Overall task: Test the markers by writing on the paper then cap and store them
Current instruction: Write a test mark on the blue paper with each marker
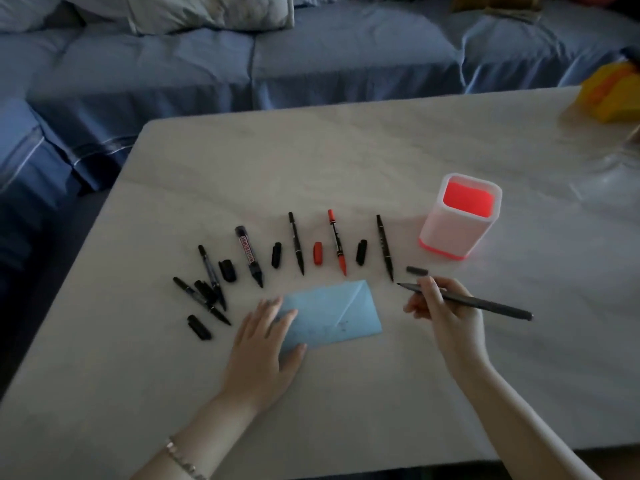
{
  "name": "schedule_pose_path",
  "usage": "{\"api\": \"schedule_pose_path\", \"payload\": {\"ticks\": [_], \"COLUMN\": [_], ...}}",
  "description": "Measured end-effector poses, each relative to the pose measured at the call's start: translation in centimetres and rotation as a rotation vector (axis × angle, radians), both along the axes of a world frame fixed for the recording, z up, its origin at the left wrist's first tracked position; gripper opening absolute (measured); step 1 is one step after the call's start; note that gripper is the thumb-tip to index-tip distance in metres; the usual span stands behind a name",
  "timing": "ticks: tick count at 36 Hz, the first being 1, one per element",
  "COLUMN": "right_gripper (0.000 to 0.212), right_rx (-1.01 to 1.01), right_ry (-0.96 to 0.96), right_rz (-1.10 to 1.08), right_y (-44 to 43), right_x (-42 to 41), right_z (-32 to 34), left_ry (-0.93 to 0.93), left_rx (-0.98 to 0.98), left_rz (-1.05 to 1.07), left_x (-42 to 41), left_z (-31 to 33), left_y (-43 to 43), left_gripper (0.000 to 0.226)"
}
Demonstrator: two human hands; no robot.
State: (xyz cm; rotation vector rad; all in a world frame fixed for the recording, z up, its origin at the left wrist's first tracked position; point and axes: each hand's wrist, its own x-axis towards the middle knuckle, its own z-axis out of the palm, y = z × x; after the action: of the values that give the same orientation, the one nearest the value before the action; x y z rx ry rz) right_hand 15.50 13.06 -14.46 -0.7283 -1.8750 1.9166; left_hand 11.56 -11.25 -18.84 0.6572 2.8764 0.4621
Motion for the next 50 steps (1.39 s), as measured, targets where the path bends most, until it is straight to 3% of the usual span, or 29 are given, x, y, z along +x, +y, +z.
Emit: {"api": "schedule_pose_path", "payload": {"ticks": [5,10,13,20,28,34,40,50], "right_gripper": [0.016,0.022,0.011,0.018,0.026,0.036,0.039,0.034], "right_rx": [-0.199,-0.432,-0.343,-0.063,0.146,0.339,0.442,0.547], "right_ry": [0.014,0.027,-0.026,-0.052,-0.047,-0.097,-0.100,-0.070], "right_rz": [0.088,0.110,0.126,0.184,0.271,0.204,0.141,0.220], "right_y": [-2.1,-3.5,-4.1,-7.0,-10.6,-11.3,-11.3,-11.4], "right_x": [-0.2,-0.3,-0.7,-3.0,-5.1,-6.3,-6.5,-6.5], "right_z": [0.9,1.5,1.0,0.2,-1.4,-3.4,-4.7,-5.0], "left_ry": [0.016,0.096,0.166,0.334,0.295,0.293,0.316,0.337], "left_rx": [-0.113,-0.027,0.011,0.153,0.132,0.182,0.231,0.267], "left_rz": [-0.018,-0.046,-0.052,-0.183,-0.160,-0.097,-0.059,0.000], "left_x": [0.8,1.5,1.5,1.8,2.0,2.1,2.1,1.7], "left_z": [-0.5,-0.8,-1.5,-2.4,-2.1,-2.4,-2.3,-2.6], "left_y": [0.8,1.7,1.3,0.0,-0.3,-0.2,-0.3,-0.1], "left_gripper": [0.061,0.048,0.040,0.026,0.030,0.030,0.030,0.025]}}
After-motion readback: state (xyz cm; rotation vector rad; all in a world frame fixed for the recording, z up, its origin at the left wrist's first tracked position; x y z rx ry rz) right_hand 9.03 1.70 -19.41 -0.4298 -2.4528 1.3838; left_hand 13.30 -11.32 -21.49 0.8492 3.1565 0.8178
